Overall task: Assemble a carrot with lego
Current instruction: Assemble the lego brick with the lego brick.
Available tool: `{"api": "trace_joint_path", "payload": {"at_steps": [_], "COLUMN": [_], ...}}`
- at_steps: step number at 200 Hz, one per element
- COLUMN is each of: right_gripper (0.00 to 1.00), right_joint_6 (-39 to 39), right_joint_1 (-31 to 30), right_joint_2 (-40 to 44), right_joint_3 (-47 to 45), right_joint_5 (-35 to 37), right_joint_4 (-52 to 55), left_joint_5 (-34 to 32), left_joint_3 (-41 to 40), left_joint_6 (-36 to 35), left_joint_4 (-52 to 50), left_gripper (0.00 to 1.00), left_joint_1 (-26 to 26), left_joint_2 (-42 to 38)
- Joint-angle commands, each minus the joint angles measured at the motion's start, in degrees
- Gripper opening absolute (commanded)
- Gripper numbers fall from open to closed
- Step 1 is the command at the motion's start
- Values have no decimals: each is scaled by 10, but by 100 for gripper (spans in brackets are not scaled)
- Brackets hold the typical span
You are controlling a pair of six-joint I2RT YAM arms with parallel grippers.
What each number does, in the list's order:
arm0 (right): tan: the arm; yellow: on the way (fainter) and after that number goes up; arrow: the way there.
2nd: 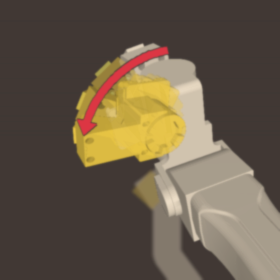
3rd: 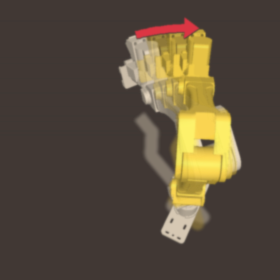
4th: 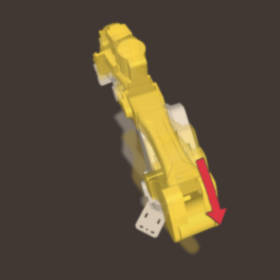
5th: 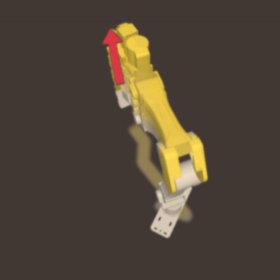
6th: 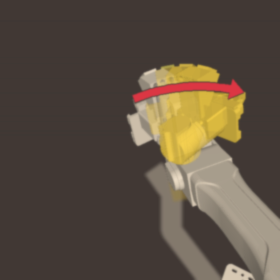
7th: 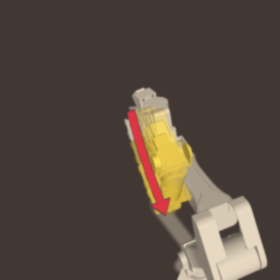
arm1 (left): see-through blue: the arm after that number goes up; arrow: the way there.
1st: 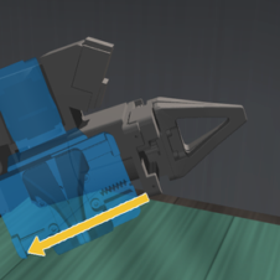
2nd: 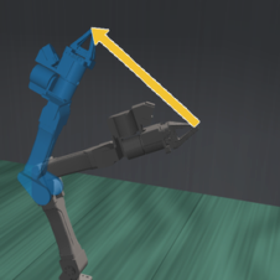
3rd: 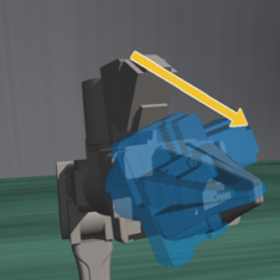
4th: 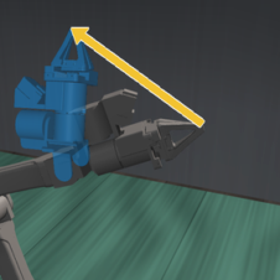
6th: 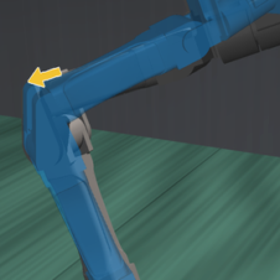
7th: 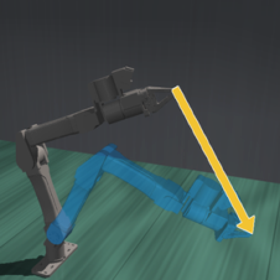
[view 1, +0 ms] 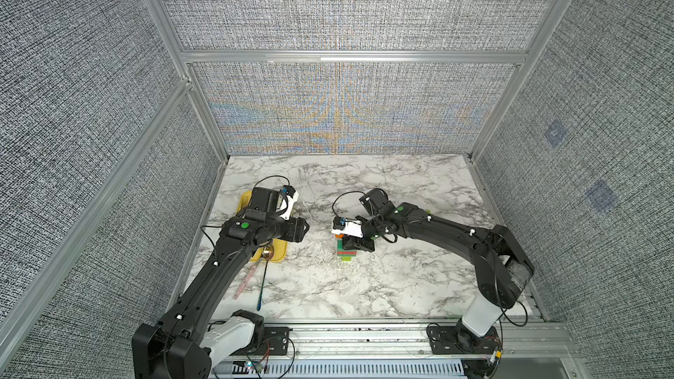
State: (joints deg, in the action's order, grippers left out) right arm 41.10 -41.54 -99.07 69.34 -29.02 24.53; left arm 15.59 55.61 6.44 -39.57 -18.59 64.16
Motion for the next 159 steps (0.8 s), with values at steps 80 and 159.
{"api": "trace_joint_path", "payload": {"at_steps": [80,159], "right_gripper": [44,65], "right_joint_6": [-7,-61], "right_joint_1": [5,37], "right_joint_2": [16,104], "right_joint_3": [-9,-32], "right_joint_5": [22,-82], "right_joint_4": [41,-18], "left_joint_5": [31,6], "left_joint_3": [13,-14], "left_joint_6": [-4,134], "left_joint_4": [12,142], "left_gripper": [73,71], "left_joint_1": [1,-17], "left_joint_2": [11,57]}}
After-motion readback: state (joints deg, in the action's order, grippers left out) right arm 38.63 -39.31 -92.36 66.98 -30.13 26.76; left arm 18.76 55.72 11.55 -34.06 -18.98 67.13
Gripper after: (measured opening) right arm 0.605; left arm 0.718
